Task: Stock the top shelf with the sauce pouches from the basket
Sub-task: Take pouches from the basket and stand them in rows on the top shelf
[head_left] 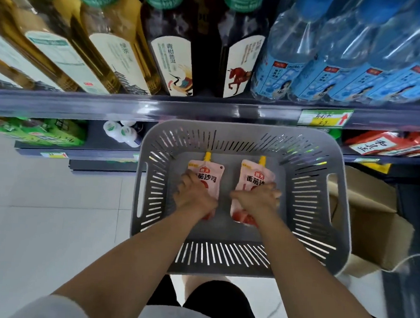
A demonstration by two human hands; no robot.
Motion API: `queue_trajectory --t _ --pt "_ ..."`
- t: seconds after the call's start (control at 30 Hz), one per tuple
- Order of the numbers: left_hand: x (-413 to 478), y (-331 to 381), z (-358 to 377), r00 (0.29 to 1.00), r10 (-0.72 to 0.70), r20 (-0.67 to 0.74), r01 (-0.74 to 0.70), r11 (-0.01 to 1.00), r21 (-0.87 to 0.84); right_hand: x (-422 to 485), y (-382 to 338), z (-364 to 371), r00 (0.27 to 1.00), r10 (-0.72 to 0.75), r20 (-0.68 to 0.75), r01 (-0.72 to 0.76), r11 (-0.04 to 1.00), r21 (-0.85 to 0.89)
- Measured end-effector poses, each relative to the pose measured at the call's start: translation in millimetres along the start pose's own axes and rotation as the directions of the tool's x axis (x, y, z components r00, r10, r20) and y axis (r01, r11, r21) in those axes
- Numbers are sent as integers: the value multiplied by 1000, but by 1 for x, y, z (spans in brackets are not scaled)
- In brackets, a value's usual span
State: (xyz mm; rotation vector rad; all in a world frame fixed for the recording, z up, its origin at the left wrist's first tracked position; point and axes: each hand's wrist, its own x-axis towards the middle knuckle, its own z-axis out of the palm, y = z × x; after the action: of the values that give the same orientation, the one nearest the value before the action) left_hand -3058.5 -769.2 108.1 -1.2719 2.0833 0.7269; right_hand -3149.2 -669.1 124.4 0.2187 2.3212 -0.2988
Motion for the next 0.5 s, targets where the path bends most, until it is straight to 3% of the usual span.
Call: queue_trajectory --t 0.5 --pt "-11 9 -12 995 42 87 -58 980 191 -35 20 -48 994 -47 -96 52 997 49"
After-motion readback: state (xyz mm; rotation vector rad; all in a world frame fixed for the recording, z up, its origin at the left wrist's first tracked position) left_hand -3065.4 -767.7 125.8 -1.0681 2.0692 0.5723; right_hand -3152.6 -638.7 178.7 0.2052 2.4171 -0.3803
